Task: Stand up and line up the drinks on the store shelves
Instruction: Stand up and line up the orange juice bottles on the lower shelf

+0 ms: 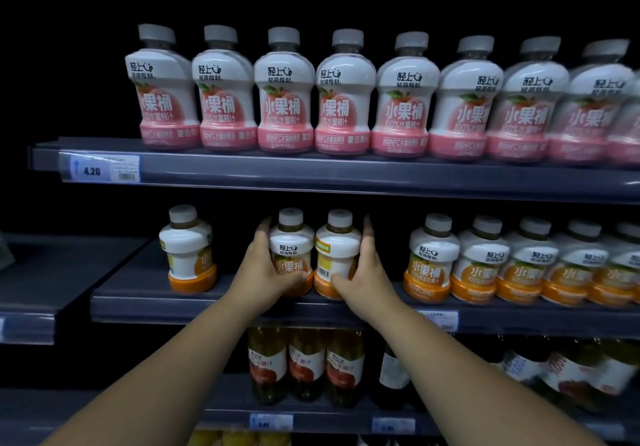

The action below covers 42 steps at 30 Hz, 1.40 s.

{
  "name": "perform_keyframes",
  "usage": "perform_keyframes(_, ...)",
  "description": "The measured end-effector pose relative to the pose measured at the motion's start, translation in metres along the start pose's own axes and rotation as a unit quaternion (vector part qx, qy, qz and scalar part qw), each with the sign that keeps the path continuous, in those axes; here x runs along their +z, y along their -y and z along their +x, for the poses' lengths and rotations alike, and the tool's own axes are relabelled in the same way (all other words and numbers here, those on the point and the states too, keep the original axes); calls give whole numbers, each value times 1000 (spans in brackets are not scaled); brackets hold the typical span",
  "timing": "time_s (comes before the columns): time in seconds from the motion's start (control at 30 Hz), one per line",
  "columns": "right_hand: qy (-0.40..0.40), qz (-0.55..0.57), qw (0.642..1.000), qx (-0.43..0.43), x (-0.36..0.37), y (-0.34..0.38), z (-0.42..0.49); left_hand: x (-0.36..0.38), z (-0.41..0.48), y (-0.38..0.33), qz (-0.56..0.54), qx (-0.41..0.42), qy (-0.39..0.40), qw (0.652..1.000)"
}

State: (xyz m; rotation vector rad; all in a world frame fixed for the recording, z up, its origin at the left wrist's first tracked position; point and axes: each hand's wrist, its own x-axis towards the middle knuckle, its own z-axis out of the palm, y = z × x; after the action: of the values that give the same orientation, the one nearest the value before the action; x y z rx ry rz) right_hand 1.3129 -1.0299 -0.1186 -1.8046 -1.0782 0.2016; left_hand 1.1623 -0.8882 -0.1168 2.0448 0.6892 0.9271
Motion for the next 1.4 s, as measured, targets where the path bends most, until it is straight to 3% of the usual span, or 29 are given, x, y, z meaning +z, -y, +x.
perform_keyframes(0.1, -12, 10, 1000, 7, -1, 0, 2, 0, 1, -12, -3, 33, -33, 999)
perform_keyframes(0.2, -13, 42, 998, 39, -5, 0, 8, 5, 2, -12, -69, -39, -38, 996)
perform_keyframes(0.3, 63, 63, 992, 85, -11, -4, 12, 5, 4, 3, -50, -102, 23, 993)
perform_keyframes(0.37, 54, 48, 994, 85, -12, -7, 11, 5, 4, 6, -50, -117, 31, 991)
perform_keyframes(0.77, 6, -1, 999, 53, -8, -9, -2, 3, -4, 6, -48, -75, 34, 995)
perform_keyframes(1.0, 22, -21, 998, 58, -13, -7, 1, 1, -5, 5, -11, -87, 19, 996)
perform_keyframes(1.4, 19, -88, 994, 61, -55, -23, -17, 40, 2, -19, 16, -82, 62, 995)
